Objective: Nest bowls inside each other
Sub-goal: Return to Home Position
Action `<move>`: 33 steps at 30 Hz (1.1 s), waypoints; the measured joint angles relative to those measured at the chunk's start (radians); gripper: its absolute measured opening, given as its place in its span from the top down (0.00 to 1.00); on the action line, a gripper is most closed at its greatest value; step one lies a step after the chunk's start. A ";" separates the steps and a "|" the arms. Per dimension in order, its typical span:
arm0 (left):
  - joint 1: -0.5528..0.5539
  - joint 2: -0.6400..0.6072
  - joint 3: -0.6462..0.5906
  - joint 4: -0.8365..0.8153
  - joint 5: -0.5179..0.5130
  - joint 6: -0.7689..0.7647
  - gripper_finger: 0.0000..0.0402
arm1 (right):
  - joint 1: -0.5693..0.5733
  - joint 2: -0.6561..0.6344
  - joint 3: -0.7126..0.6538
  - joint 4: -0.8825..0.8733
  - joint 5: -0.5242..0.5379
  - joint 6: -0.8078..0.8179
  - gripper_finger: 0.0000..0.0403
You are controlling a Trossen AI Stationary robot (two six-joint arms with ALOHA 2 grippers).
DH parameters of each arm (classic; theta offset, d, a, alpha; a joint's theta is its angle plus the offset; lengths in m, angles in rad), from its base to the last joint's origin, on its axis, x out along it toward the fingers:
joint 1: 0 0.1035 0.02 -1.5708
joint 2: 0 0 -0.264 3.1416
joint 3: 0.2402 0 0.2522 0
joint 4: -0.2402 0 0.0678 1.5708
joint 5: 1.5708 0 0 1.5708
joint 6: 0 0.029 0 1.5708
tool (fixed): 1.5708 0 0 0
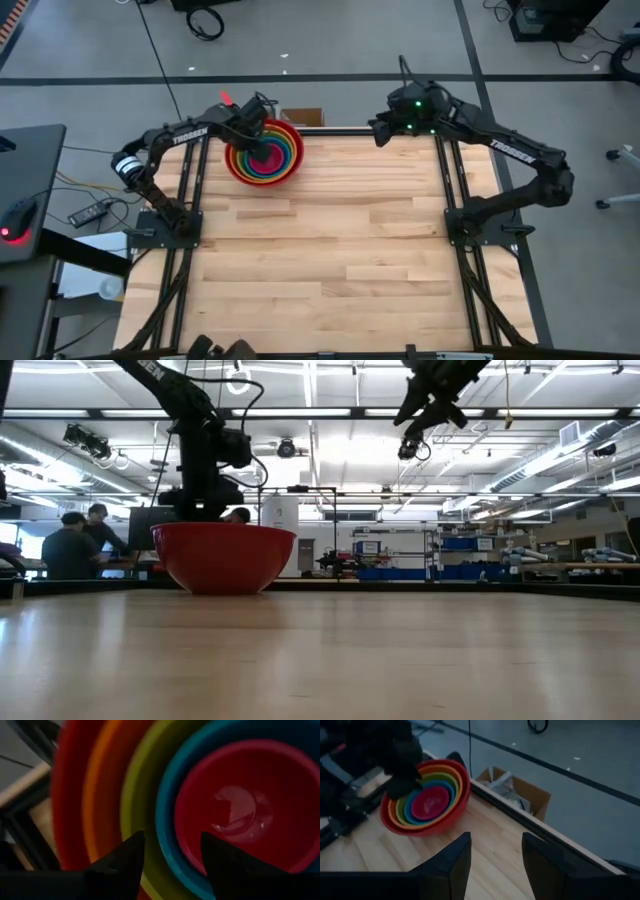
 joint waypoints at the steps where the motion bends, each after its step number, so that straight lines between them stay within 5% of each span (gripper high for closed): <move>1: -0.009 0.000 -0.005 -0.005 0.000 -0.010 0.52 | 0.000 -0.009 0.000 -0.001 0.000 0.005 0.56; 5: -0.062 -0.038 0.009 0.023 0.024 0.005 0.52 | 0.003 -0.044 0.000 0.006 -0.025 0.023 0.56; 11: -0.123 -0.193 0.052 0.264 0.203 0.044 0.58 | 0.039 -0.105 0.000 0.175 -0.235 0.018 0.60; 14: -0.147 -0.256 0.054 0.400 0.339 0.090 0.63 | 0.061 -0.122 0.000 0.197 -0.264 0.026 0.68; 19: -0.222 -0.309 0.040 0.551 0.539 0.101 0.69 | 0.167 -0.151 0.000 0.196 -0.165 0.023 0.90; 24: -0.313 -0.382 -0.166 0.822 0.556 0.029 0.75 | 0.307 -0.212 -0.105 0.272 -0.047 0.034 0.96; 29: -0.363 -0.486 -0.424 1.176 0.554 -0.114 0.79 | 0.399 -0.330 -0.396 0.552 0.004 0.065 0.98; 33: -0.374 -0.562 -0.514 1.206 0.554 -0.148 0.82 | 0.408 -0.413 -0.615 0.760 0.002 0.055 0.99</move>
